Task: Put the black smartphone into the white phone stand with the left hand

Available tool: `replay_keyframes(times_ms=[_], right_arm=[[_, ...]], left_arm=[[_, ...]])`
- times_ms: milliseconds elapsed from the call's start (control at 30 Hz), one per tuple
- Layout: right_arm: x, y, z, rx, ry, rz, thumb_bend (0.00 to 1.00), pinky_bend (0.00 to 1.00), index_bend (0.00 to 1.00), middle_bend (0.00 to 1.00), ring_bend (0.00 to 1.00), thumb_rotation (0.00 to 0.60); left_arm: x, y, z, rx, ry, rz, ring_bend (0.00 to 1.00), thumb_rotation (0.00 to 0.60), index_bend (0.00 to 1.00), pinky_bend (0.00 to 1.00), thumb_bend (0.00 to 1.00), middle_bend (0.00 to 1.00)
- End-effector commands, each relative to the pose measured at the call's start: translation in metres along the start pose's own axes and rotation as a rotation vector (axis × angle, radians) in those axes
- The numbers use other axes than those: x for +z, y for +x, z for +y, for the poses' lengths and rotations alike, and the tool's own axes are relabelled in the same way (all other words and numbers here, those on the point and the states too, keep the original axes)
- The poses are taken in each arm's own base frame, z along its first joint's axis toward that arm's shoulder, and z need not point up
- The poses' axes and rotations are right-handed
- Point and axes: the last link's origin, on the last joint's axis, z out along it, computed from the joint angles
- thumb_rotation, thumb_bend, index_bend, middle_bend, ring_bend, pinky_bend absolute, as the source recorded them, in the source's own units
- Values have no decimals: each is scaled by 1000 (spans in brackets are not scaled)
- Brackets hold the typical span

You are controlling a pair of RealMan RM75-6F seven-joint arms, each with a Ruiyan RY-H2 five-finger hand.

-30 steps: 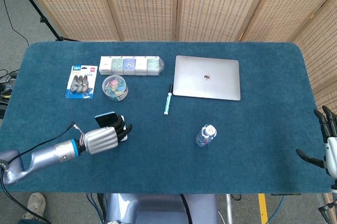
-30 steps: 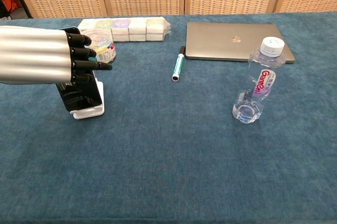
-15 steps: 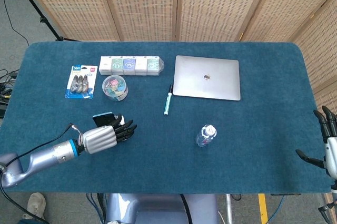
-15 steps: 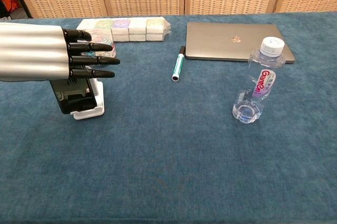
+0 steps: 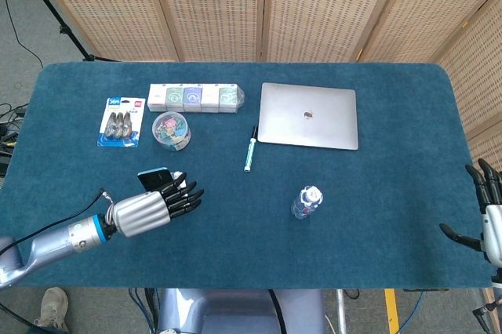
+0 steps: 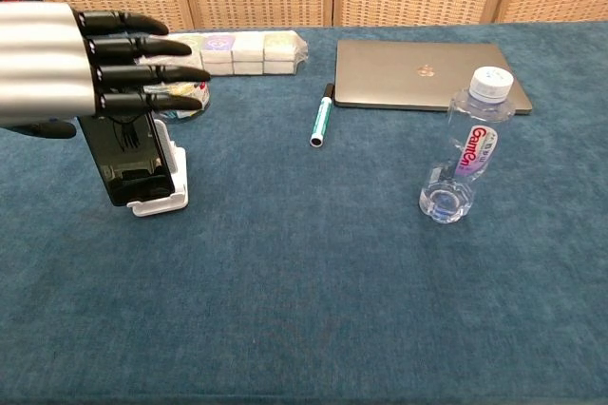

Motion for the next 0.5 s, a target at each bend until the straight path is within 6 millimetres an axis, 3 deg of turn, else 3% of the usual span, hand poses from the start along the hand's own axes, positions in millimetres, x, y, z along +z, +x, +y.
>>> replay_keyframes(times_ms=[33, 167, 267, 500], right_arm=[[0, 0, 0, 0, 1, 1, 0, 0, 0, 0, 0, 600], [-1, 0, -2, -5, 11, 3, 0, 0, 0, 0, 0, 600], [-1, 1, -3, -23, 17, 15, 0, 0, 0, 0, 0, 600], [-3, 0, -5, -32, 27, 32, 0, 0, 0, 0, 0, 600]], left_arm=[[-32, 28, -11, -221, 219, 187, 0, 600, 0, 118, 0, 0], [-68, 29, -23, -425, 505, 278, 0, 600, 0, 85, 0, 0], [-93, 24, -22, -560, 672, 303, 0, 600, 0, 76, 0, 0], [-145, 3, 4, -840, 1101, 250, 0, 600, 0, 59, 0, 0]])
